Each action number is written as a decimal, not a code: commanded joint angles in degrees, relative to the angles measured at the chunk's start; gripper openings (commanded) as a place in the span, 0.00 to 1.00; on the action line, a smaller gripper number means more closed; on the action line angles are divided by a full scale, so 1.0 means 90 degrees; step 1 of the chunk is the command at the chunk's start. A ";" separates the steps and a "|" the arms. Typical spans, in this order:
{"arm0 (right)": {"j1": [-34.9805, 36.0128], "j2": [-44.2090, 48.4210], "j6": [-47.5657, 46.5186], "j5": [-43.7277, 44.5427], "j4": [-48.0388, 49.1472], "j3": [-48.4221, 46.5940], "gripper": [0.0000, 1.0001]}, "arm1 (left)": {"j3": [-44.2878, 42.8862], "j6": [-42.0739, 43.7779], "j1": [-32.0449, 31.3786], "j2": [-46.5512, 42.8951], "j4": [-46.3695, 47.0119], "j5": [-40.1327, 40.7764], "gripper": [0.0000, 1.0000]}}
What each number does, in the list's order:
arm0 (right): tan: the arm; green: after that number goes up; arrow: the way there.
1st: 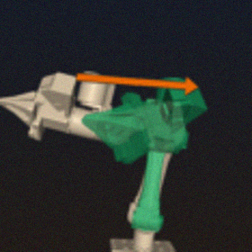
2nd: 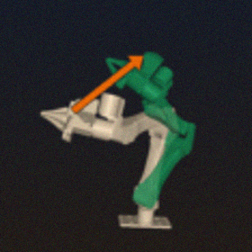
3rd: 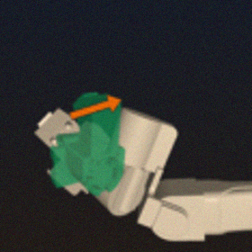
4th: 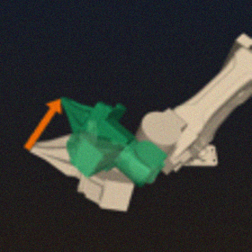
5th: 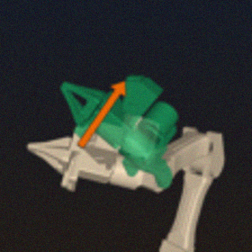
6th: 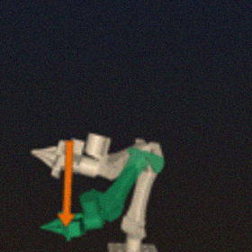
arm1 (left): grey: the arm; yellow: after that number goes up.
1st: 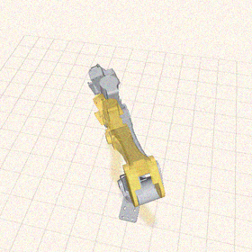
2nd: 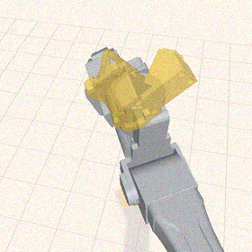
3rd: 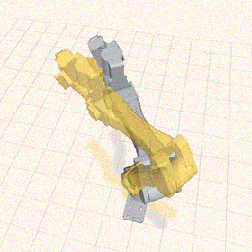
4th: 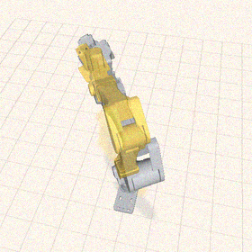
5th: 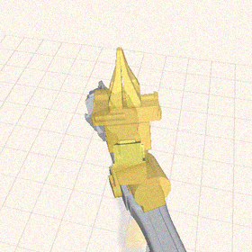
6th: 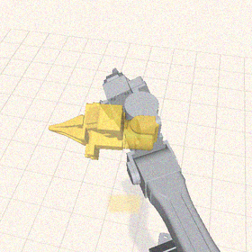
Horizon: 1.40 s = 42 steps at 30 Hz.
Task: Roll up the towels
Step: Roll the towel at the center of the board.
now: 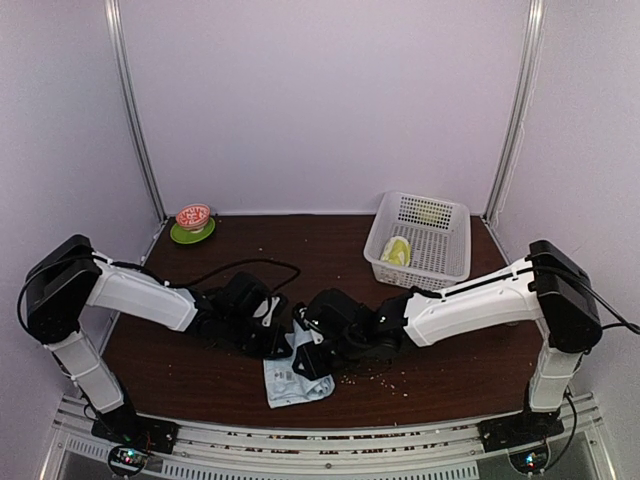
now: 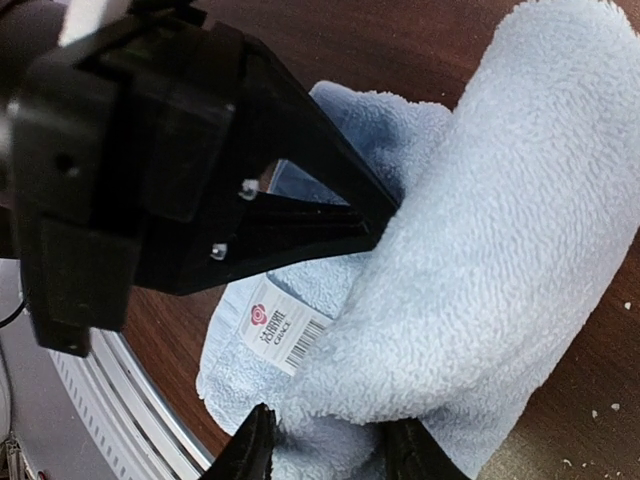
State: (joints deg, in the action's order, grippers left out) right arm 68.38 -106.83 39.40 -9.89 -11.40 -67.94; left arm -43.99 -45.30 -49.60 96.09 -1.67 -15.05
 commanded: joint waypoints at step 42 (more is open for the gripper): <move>0.0215 -0.1092 -0.0144 -0.0371 -0.0798 -0.1401 0.37 | 0.0936 -0.0313 0.0003 -0.0767 -0.0317 0.0644 0.00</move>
State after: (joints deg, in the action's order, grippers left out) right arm 69.73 -114.08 38.83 -11.66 -17.04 -78.78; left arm -37.76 -47.29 -49.60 90.74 -1.34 -10.09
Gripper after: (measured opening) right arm 0.369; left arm 0.001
